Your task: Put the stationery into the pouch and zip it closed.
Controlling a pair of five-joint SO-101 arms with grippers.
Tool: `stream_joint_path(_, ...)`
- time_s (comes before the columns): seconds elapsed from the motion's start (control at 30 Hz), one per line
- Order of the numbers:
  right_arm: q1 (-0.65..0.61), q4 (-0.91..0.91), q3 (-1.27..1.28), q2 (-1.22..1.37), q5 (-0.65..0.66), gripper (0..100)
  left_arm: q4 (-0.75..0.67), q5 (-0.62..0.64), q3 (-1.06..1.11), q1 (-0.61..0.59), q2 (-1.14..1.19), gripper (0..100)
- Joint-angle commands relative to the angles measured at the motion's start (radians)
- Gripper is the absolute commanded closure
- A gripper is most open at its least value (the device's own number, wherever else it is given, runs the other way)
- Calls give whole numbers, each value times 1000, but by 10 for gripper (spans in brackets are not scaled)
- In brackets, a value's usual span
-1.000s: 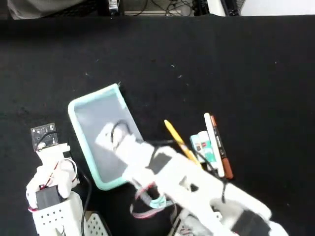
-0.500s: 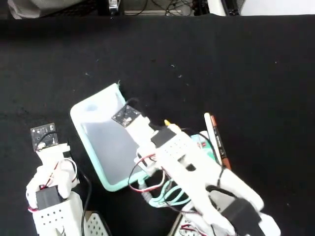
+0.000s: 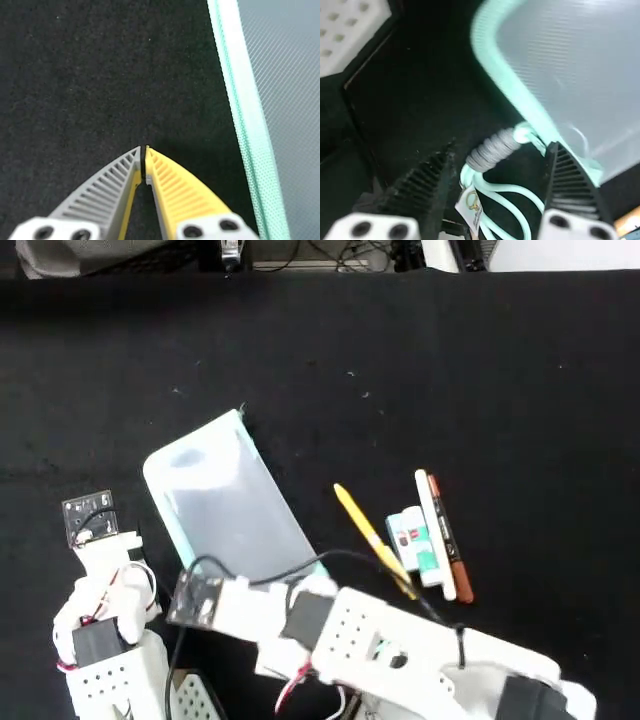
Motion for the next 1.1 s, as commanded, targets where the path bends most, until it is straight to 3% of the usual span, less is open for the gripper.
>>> stream_joint_path(0.0,-5,-64,2,101,3,717,2,2,15,-7,-3,969)
stream_joint_path(0.17,124,-210,-4,348,3,719,2,2,15,-7,-3,969)
stream_joint_path(0.27,215,-146,-97,452,3,731,2,2,15,-7,-3,969)
stream_joint_path(0.47,379,-178,-170,510,6,992,2,2,15,-7,-3,969)
stream_joint_path(0.67,456,-170,-173,403,11,985,2,2,15,-7,-3,969)
stream_joint_path(0.9,456,12,-168,82,97,970,-2,2,15,-7,-3,968)
stream_joint_path(1.07,456,107,-79,-131,124,760,-5,-3,15,-5,-5,967)
